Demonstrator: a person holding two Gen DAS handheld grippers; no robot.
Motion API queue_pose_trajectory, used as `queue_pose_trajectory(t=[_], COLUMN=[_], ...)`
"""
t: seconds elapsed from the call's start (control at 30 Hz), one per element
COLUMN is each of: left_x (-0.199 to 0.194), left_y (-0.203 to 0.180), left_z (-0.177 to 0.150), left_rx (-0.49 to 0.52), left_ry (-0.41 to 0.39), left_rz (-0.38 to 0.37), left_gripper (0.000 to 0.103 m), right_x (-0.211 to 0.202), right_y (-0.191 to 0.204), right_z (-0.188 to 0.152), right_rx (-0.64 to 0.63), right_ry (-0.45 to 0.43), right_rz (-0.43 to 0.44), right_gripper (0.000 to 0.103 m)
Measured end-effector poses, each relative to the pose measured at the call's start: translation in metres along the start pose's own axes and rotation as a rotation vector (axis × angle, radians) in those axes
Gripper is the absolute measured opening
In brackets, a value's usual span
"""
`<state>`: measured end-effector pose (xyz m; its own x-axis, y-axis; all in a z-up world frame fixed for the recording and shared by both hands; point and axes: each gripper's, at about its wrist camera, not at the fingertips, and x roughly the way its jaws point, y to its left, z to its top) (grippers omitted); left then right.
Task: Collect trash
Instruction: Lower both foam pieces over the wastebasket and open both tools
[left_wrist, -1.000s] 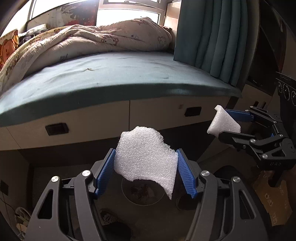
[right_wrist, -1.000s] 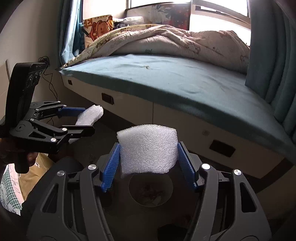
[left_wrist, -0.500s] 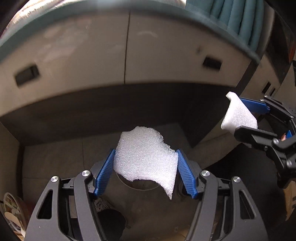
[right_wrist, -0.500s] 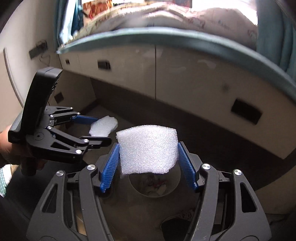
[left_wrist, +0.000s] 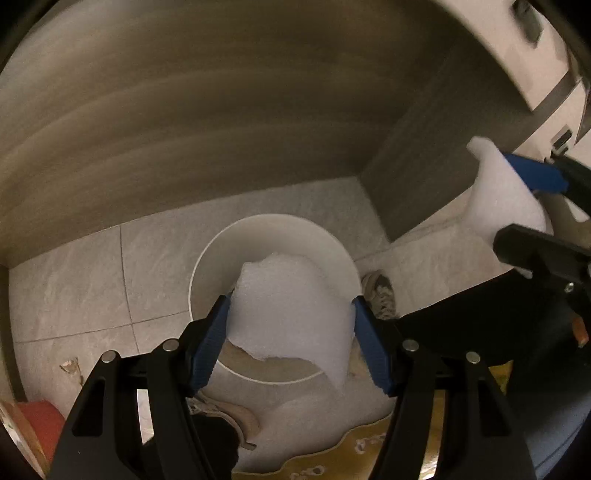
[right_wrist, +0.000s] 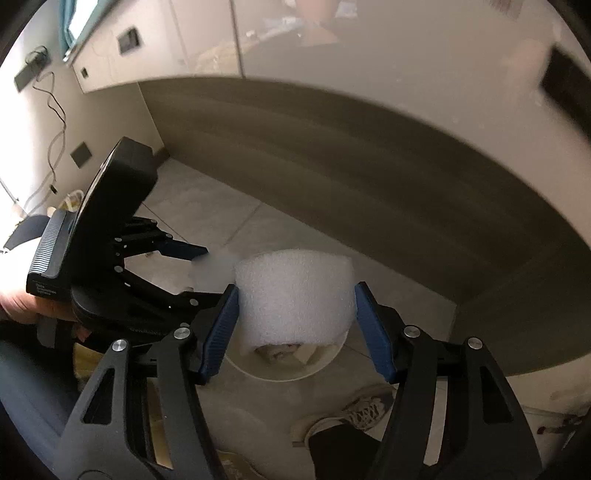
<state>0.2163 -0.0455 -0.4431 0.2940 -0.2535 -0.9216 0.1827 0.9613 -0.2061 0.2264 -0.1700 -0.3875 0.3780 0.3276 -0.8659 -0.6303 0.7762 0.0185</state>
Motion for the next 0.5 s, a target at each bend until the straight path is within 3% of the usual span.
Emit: queue_pose_trajectory(t=[0.2,0.43,0.5], left_x=[0.031,0.041,0.038], left_y=[0.013,0.023,0.028], left_z=[0.012,0.015,0.014], left_rx=[0.024,0.019,0.012], left_ry=[0.050,0.066,0.079], left_rz=[-0.023,-0.031,-0.016], left_gripper=[0.066,0.097,0.097], right_x=[0.035,0.049,0.049], right_y=[-0.013,-0.011,-0.013], right_z=[0.003,0.005,0.003], right_rx=[0.022,0.021,0.022], right_ry=[0.054,0.077,0.082], right_rz=[0.016,0.009,0.010], right_gripper=[0.059,0.059,0.059])
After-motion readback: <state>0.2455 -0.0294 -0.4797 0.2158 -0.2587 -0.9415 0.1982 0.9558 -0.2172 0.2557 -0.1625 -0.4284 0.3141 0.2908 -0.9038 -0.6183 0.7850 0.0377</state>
